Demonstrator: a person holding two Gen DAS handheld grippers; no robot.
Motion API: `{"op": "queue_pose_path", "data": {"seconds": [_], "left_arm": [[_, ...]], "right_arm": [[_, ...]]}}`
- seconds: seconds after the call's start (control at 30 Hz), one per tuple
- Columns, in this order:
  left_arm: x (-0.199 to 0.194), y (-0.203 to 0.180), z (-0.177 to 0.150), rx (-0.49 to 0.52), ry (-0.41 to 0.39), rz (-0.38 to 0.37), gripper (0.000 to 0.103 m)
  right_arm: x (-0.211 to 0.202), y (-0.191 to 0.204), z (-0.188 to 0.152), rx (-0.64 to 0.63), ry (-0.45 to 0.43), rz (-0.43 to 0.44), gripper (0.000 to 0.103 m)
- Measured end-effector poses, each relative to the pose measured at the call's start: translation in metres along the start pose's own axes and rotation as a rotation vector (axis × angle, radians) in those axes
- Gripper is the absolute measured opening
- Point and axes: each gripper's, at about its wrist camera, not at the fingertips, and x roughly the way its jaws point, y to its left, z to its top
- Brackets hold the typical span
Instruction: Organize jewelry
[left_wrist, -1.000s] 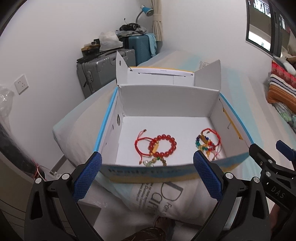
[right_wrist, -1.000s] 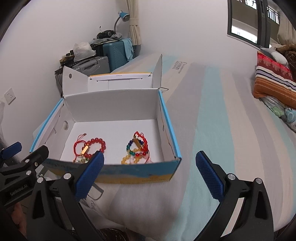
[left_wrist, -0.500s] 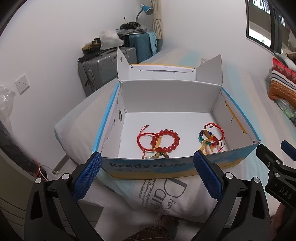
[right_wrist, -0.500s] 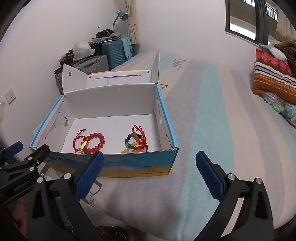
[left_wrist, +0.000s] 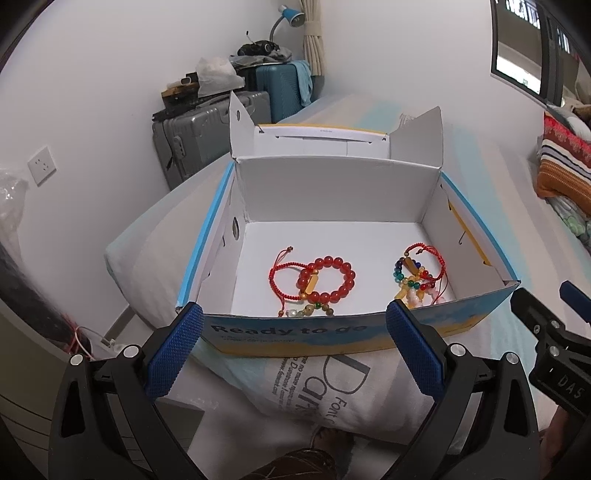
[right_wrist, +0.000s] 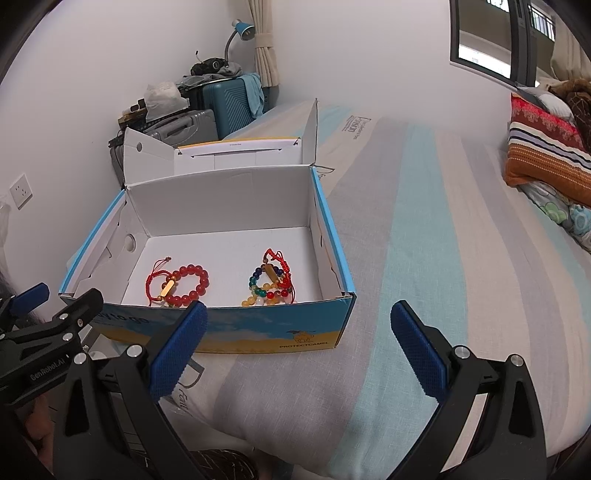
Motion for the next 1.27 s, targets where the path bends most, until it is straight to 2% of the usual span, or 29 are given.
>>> {"op": "queue_pose_path", "data": {"seconds": [0.9,1.03,1.27], "left_arm": [[-0.0005,0.0007,0.0008,-0.016,-0.016,0.002,0.098],[-0.0002,-0.0003,0.0019,-0.010,-0.005,-0.019,0.097],[0.0021,-0.0043,0.0004,0.002,0.009,-0.001,0.097]], "right_arm": [[0.0046,0.0027,-0.0002,-0.006,0.016,0.003,0.095],[0.0045,0.0026,-0.0009,-0.004,0.016,0.005,0.095],[0.0048,0.0024,-0.0011,-0.005,0.018,0.004,0.095]]}}
